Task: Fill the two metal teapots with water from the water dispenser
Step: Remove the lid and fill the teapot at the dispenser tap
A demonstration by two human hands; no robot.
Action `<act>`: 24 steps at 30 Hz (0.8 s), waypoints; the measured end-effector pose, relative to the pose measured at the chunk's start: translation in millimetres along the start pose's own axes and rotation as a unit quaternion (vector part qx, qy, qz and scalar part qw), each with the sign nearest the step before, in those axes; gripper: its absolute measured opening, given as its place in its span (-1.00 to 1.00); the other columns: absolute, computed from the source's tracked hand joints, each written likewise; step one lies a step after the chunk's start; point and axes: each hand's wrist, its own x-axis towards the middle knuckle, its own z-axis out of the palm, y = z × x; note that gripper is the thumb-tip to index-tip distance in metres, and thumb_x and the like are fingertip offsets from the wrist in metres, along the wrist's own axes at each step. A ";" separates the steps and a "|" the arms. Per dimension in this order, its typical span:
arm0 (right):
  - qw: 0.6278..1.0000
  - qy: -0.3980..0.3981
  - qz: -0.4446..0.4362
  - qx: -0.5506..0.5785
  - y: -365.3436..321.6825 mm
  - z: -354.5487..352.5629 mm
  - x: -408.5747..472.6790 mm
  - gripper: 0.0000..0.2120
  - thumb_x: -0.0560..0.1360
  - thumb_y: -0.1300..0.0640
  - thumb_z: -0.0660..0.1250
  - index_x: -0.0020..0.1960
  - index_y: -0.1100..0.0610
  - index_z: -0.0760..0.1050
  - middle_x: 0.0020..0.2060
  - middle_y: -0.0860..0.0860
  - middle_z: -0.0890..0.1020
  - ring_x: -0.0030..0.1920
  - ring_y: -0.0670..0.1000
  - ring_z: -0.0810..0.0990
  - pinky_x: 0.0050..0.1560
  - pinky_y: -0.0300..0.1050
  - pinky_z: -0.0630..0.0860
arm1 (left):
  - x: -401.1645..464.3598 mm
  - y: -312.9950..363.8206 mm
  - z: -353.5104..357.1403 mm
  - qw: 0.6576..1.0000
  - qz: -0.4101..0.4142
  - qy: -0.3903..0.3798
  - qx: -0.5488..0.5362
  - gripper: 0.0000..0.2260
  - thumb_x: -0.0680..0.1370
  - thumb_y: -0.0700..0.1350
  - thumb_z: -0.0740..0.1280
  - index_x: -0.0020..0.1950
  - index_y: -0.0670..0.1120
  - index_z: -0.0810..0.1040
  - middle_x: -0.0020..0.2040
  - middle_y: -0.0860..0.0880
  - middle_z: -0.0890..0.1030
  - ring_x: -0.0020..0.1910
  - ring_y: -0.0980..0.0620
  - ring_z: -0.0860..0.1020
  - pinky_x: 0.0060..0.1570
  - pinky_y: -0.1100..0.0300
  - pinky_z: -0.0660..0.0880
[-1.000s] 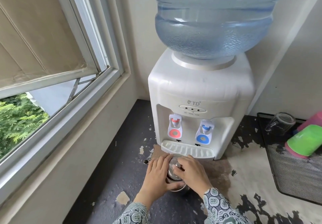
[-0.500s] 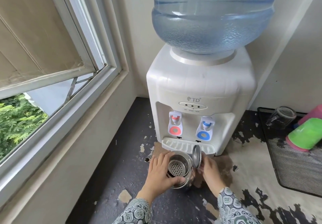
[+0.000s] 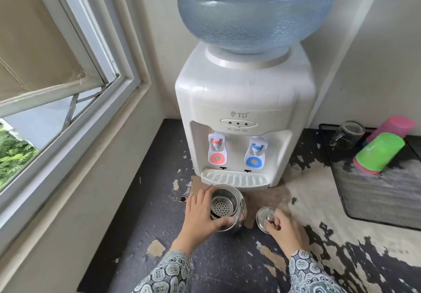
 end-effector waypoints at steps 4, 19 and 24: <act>0.998 0.041 0.032 0.016 -7.8 -0.3 -1.0 -0.68 0.38 0.12 0.43 -0.22 0.09 0.25 -0.34 0.03 0.41 -0.33 0.07 0.38 -0.45 -0.28 0.19 | -1.2 0.7 -1.3 1.000 -0.001 -0.002 -0.004 -0.13 0.23 0.52 0.07 0.43 0.10 0.16 0.35 0.15 0.27 0.38 0.12 0.20 0.44 0.10 -0.07; 0.958 -0.139 -0.029 0.248 -66.9 22.9 -11.2 -0.47 0.50 0.03 0.29 0.37 0.04 0.14 0.27 -0.01 0.41 0.26 -0.07 0.38 0.29 -0.19 0.28 | -20.4 -19.4 7.5 0.994 0.084 -0.011 0.069 0.01 0.23 0.32 0.41 0.37 0.33 -0.31 0.48 0.12 -0.28 0.47 0.15 -0.34 0.35 0.06 -0.51; 0.964 -0.121 -0.025 0.234 -80.5 11.2 7.5 -0.51 0.50 -0.09 0.24 0.36 -0.01 0.21 0.22 -0.09 0.40 0.21 -0.10 0.37 0.19 -0.21 0.27 | -7.5 -14.4 -3.2 0.995 0.083 0.045 -0.039 -0.04 0.15 0.30 0.49 0.40 0.17 0.04 0.40 0.08 0.16 0.48 0.10 0.05 0.49 0.03 -0.18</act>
